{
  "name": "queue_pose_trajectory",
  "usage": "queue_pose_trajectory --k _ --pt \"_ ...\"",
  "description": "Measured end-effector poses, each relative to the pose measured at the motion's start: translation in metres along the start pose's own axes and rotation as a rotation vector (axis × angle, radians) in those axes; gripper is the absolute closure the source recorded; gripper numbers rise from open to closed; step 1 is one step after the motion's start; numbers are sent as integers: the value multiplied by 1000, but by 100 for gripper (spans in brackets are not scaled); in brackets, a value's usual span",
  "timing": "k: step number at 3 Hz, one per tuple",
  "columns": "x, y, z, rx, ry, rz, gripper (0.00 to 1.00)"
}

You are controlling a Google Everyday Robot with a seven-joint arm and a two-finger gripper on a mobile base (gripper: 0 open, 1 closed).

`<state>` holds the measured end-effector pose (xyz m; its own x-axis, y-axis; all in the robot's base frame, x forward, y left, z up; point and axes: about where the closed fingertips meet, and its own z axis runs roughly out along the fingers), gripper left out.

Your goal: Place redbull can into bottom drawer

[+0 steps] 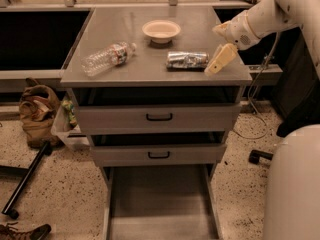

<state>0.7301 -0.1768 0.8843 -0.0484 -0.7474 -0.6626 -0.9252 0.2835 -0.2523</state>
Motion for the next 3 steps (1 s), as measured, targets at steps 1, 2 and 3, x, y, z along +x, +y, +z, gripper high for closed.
queue_pose_trajectory --k 1,2,3 --pt "0 0 0 0 0 0 0" --pt "-3 -1 11 -17 -6 -7 0" --pt "-9 -1 36 -63 -18 -24 0"
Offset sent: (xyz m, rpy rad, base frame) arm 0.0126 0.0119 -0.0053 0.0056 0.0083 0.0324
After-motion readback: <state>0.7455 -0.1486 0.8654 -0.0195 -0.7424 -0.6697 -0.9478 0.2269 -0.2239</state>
